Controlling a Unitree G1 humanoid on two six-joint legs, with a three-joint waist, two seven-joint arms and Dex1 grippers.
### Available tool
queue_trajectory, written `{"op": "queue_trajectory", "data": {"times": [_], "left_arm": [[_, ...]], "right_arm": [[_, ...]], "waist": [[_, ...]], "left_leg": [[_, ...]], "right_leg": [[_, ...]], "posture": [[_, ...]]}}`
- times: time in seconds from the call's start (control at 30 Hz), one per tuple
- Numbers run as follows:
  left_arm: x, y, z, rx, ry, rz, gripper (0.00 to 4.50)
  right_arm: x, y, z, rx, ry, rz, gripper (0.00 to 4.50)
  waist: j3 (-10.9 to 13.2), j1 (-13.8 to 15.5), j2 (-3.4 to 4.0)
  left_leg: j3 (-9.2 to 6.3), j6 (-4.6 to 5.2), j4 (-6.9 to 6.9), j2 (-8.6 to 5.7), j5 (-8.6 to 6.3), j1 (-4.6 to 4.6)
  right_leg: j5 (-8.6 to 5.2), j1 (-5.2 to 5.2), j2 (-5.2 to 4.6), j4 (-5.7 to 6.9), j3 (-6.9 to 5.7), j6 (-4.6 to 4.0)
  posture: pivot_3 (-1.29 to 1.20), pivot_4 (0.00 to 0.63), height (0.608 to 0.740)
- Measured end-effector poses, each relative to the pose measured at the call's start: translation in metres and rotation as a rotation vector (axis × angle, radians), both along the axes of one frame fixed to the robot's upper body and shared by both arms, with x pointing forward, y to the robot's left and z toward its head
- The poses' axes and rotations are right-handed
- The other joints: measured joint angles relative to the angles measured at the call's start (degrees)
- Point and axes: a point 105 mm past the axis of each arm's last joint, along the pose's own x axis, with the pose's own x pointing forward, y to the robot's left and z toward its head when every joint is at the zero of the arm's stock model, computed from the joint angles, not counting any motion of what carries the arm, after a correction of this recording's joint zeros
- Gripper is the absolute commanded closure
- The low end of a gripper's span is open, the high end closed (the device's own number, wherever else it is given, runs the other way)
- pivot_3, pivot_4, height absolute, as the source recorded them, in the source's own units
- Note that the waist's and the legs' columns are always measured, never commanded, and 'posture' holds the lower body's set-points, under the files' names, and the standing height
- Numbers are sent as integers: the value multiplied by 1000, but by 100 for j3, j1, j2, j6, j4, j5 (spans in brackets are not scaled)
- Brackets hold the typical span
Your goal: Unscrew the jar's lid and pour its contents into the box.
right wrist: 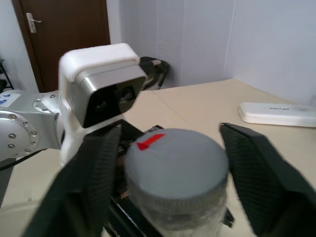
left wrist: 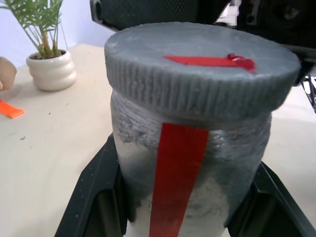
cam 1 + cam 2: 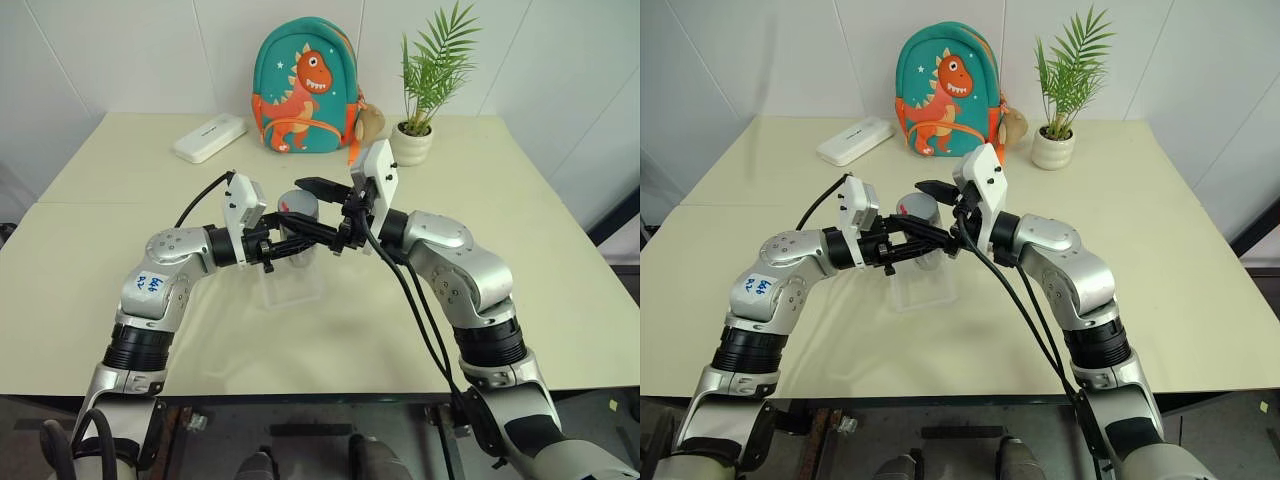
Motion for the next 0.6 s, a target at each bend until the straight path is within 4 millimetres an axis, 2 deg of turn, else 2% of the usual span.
{"op": "queue_trajectory", "data": {"times": [0.23,0.33,0.43,0.6], "left_arm": [[0,-2,-1,-8,15,-10,2573],[-3,-4,-1,1,19,-53,2573],[-9,-5,3,11,25,-134,2573],[-35,-6,9,20,72,-389,2573]], "right_arm": [[1,-3,-1,-14,-2,3,1985],[0,-6,2,-51,-3,61,1985],[-5,-10,6,-84,-2,151,1985],[-25,-12,16,-137,33,382,1985]], "waist": [[0,-3,0],[1,-1,1],[2,-5,3],[6,-24,9]], "left_leg": [[0,0,3,0,3,1],[-1,1,4,0,4,1],[-1,1,4,0,4,2],[-3,1,3,2,4,2]], "right_leg": [[0,-1,0,7,0,0],[0,-1,1,9,0,0],[0,0,2,9,0,0],[-2,-3,6,13,0,0]], "posture": [[0,150,740],[0,150,740],[0,150,740],[0,150,740]]}}
